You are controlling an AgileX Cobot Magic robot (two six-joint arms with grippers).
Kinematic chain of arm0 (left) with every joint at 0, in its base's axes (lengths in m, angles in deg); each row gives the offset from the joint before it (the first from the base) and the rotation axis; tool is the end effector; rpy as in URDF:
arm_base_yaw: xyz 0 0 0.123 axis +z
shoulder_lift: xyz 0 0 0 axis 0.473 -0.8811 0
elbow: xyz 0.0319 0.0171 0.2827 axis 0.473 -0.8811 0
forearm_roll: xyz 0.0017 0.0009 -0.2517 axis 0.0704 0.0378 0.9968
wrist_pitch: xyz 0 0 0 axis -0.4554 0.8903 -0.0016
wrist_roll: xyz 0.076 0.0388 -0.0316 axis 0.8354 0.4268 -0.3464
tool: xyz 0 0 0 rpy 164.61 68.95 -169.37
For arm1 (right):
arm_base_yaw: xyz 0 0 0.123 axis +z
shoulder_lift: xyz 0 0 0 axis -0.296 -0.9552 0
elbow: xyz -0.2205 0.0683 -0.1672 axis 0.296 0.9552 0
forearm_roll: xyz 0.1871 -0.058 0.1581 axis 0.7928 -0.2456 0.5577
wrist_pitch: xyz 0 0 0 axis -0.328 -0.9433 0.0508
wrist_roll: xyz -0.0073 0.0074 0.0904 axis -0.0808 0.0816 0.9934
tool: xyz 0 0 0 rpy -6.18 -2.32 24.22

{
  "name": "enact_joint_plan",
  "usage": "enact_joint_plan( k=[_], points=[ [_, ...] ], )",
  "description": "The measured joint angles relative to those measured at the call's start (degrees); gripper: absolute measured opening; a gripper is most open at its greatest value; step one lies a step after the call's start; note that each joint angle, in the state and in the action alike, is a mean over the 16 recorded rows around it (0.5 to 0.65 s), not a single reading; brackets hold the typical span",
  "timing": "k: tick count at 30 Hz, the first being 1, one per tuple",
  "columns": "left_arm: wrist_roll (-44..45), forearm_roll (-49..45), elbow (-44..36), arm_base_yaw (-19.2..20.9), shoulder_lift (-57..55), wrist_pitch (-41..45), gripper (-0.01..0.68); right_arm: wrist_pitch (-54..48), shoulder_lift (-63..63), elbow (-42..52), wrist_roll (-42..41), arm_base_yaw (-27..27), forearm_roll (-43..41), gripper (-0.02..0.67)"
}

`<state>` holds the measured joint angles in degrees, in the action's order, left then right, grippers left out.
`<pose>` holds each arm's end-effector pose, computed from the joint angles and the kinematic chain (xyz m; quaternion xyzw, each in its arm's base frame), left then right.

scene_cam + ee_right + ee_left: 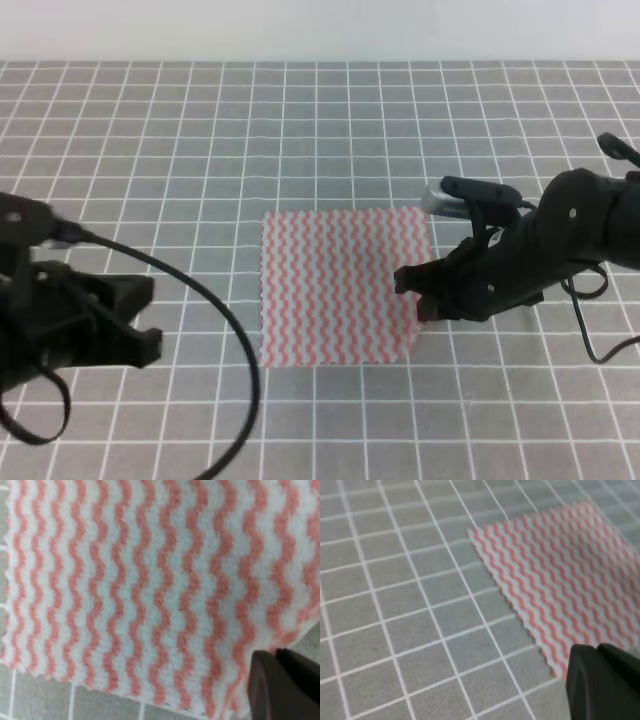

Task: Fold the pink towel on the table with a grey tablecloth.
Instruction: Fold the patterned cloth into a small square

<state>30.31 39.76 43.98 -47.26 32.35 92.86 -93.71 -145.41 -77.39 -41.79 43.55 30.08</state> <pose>0.1823 -0.0821 0.2750 0.1848 0.8558 -0.1685 0.4529 0.3087 0.1767 0.1903 -0.0441 0.9650 0.2032 0.1596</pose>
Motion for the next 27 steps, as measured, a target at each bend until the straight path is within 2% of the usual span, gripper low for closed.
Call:
enact_joint_plan(
  k=[7,13,20,27],
  points=[
    [10.1,0.0,4.2,-0.6,-6.2,5.5,0.145,-1.7,0.0,-2.4,-0.3,0.0,-0.5,-0.015],
    [22.3,0.0,8.5,-2.6,-11.2,9.4,0.23,-3.5,0.1,-5.0,-0.8,0.0,-1.2,-0.015],
    [35.5,-0.1,11.8,-6.4,-16.4,10.1,0.261,-5.3,0.1,-7.7,-1.3,0.0,-2.8,-0.016],
    [40.1,-0.7,13.0,-10.7,-22.3,7.3,0.272,-5.9,0.1,-9.0,-1.4,0.0,-4.5,-0.016]
  ],
)
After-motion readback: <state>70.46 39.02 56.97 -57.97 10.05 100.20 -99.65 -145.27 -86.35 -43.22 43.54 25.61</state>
